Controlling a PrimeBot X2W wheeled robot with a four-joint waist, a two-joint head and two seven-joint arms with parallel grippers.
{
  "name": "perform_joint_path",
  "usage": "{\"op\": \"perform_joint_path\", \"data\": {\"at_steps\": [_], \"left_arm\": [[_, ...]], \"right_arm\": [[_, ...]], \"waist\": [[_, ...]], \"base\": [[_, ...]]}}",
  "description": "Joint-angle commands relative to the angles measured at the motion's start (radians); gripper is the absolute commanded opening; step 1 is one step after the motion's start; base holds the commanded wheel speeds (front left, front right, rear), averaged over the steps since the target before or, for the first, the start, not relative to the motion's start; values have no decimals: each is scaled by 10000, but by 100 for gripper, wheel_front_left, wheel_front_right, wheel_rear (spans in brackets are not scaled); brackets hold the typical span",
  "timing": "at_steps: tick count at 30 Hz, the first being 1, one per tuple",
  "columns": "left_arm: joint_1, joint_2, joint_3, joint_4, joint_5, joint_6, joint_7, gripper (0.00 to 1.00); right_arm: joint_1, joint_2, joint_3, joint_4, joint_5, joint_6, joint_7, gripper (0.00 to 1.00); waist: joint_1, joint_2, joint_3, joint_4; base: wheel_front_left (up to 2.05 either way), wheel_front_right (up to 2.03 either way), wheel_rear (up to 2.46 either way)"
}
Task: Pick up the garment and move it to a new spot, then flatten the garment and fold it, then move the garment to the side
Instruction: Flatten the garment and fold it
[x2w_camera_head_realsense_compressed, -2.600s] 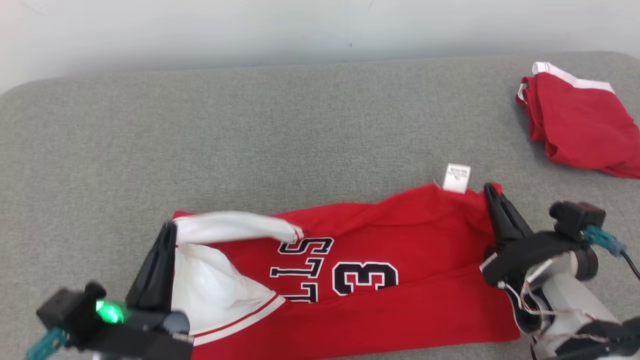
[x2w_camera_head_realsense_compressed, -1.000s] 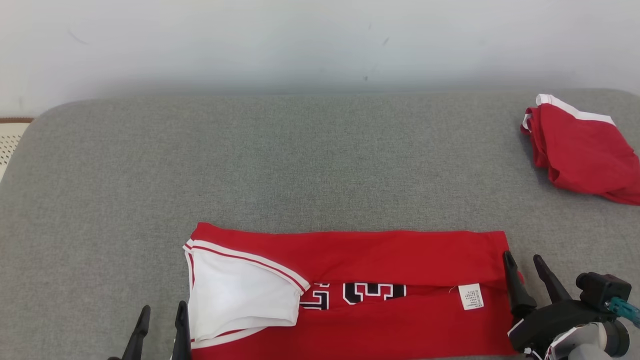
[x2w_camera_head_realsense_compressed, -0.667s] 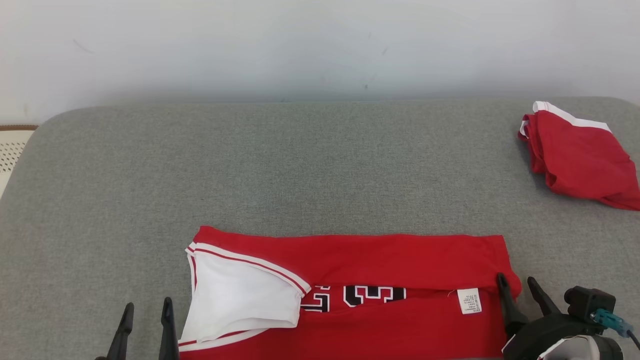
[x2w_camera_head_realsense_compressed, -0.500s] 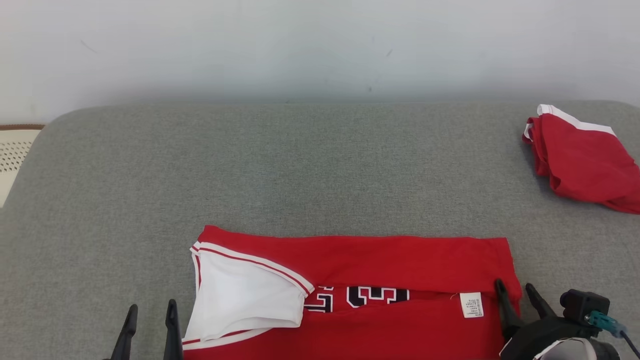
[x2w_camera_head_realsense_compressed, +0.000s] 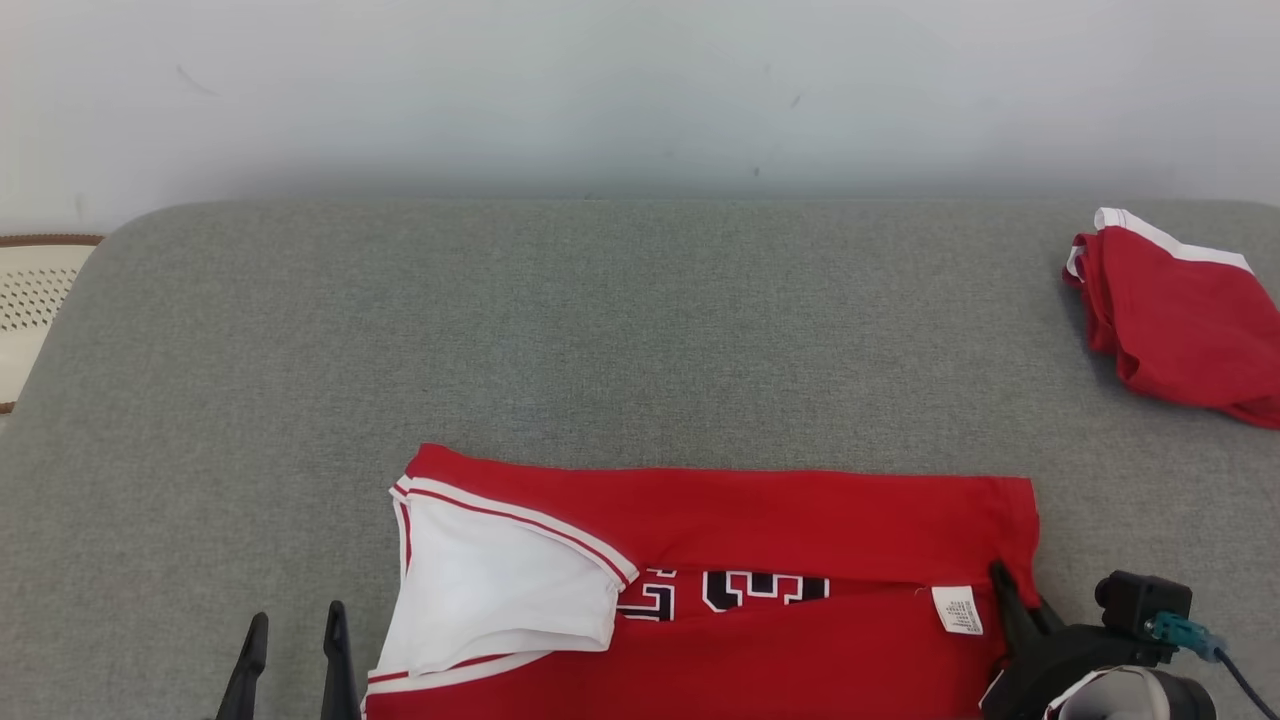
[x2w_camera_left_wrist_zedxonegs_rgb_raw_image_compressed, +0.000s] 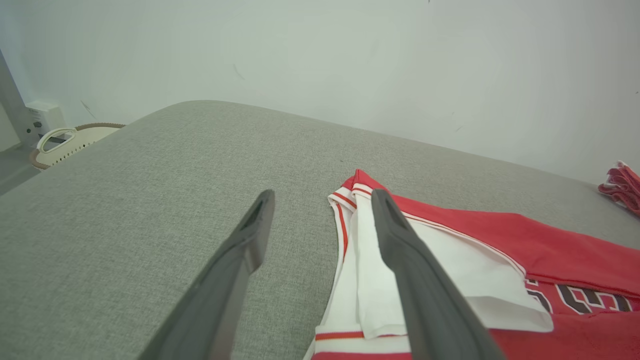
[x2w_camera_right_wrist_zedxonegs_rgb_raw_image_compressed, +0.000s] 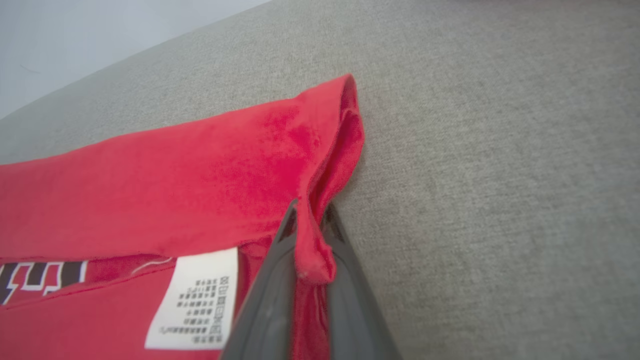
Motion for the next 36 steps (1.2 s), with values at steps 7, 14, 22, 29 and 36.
{"op": "perform_joint_path", "data": {"at_steps": [7,14,22,29,36], "left_arm": [[73,4,-55,-22,-106,154,-35,100],[139,3,-70,-75,-180,201,-35,100],[263,3,-38,-147,-222,271,-35,100],[261,3,35,-35,-269,186,-35,100],[295,4,-218,19,-349,250,-35,100]], "right_arm": [[-283,-644,-241,-89,152,-13,-115,0],[-328,-997,47,-965,650,-11,12,0],[-8,-1332,846,-3557,1512,-6,824,0],[360,-1160,1187,-5425,1842,-6,1500,0],[614,-451,1694,-6554,2173,-6,2210,0]], "waist": [[0,-1,-6,-129],[0,-1,-43,-292],[0,-1,-195,-415],[0,-1,-390,-320],[0,-1,-569,75]], "base": [[0,0,0],[0,0,0],[0,0,0],[0,0,0],[0,0,0]]}}
